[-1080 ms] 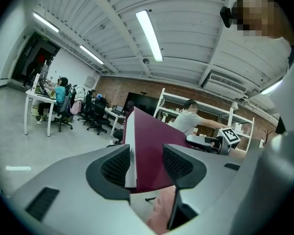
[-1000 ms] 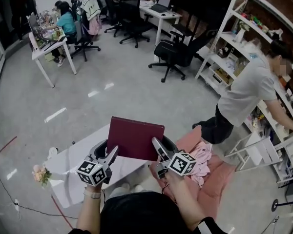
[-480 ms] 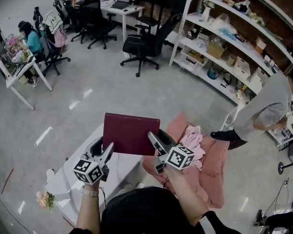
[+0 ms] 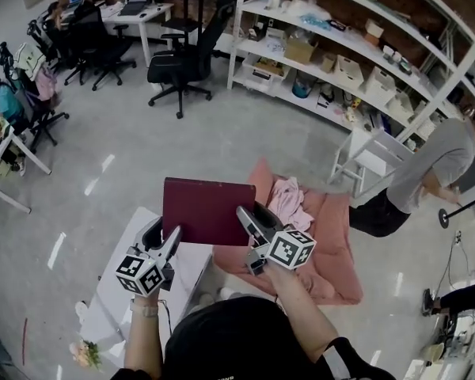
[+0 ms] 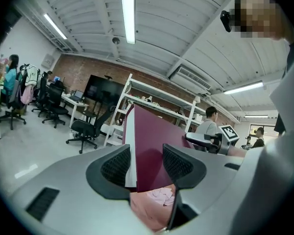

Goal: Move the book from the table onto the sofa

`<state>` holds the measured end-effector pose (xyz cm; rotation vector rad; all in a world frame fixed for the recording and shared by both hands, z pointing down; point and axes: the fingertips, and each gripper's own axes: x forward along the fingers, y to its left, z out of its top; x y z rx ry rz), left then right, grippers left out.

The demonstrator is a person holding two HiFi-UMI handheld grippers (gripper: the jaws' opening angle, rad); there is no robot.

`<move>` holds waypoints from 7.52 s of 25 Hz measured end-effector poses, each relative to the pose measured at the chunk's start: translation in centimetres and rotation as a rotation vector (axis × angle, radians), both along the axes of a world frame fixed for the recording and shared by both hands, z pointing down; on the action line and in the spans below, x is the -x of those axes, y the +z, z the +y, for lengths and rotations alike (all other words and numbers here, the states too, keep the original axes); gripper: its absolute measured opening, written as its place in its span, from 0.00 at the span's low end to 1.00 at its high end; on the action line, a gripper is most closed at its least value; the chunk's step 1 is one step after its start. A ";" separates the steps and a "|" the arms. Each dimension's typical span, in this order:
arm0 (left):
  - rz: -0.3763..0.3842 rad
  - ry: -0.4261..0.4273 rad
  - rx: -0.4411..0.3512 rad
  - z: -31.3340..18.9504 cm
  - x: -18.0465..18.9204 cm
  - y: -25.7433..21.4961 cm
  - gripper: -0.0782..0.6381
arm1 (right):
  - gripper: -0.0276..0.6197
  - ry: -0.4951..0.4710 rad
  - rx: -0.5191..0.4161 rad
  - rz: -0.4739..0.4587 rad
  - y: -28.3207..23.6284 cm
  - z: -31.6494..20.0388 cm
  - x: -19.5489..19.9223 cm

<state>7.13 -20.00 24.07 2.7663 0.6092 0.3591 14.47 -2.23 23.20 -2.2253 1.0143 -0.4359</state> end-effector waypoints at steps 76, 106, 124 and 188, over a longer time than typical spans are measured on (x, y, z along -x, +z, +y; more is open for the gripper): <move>-0.131 0.658 -0.094 46.2 -2.1 6.4 0.40 | 0.43 0.620 -0.048 -0.099 6.7 47.4 8.5; -0.247 0.725 -0.065 48.5 -13.1 11.7 0.40 | 0.42 0.675 -0.016 -0.239 12.0 49.3 -0.8; -0.383 0.725 -0.016 46.7 -20.9 18.7 0.40 | 0.42 0.664 0.040 -0.357 18.0 47.5 -8.9; -0.817 0.686 -0.094 47.6 -29.9 55.7 0.38 | 0.40 0.701 0.128 -0.887 57.8 48.2 -17.0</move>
